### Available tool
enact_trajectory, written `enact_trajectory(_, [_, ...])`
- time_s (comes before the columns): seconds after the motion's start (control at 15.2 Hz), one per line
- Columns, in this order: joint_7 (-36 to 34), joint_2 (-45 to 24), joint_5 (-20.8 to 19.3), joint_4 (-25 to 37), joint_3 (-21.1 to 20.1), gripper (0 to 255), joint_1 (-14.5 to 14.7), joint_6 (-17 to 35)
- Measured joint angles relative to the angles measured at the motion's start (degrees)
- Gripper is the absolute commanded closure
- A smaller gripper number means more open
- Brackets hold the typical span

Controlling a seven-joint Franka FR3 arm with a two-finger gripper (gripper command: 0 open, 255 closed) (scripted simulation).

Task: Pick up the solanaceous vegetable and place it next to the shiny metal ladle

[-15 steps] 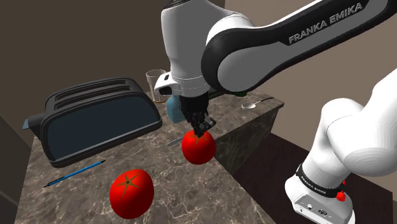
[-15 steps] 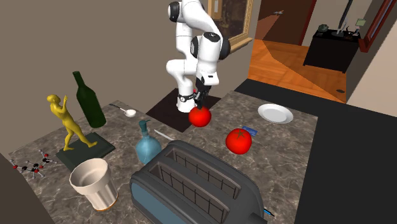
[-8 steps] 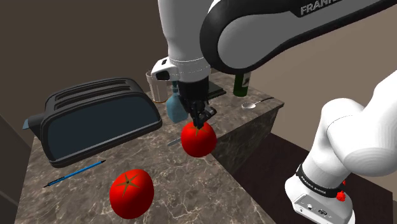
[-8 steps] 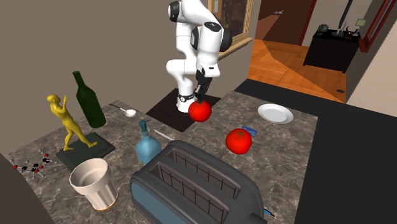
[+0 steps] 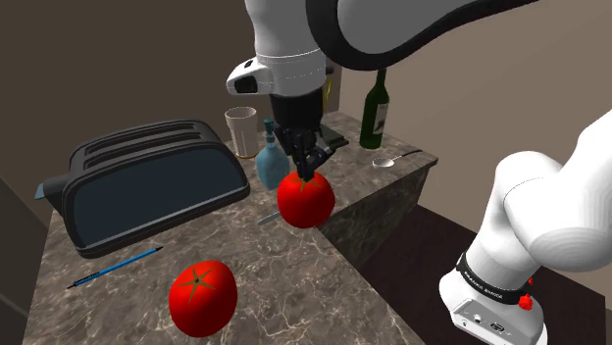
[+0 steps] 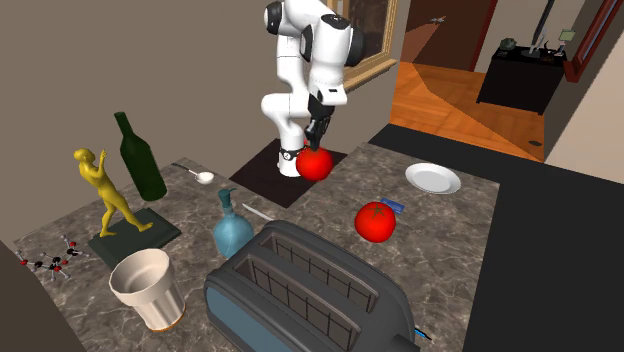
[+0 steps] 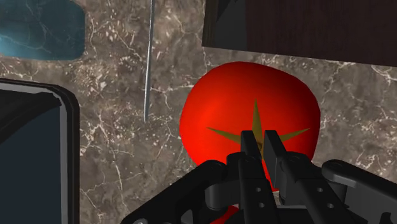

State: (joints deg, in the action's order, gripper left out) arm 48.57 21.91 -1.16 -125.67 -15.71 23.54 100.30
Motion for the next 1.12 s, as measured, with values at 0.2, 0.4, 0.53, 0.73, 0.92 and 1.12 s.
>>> enact_trajectory(0.2, [0.3, 0.1, -0.1, 2.2, 0.2, 255, -0.1, -2.4])
enact_trajectory(0.4, [0.5, 0.3, -0.1, 4.5, 0.3, 255, -0.1, -4.7])
enact_trajectory(0.53, [0.7, 0.2, -0.1, 5.5, 0.4, 255, -0.2, -5.7])
enact_trajectory(0.73, [3.4, 1.5, -0.8, 4.6, 2.4, 255, -1.1, -5.9])
enact_trajectory(0.92, [7.6, 3.4, -2.0, 2.8, 5.5, 255, -2.5, -5.6])
enact_trajectory(1.12, [11.8, 5.0, -3.4, 0.7, 8.7, 255, -3.9, -4.7])
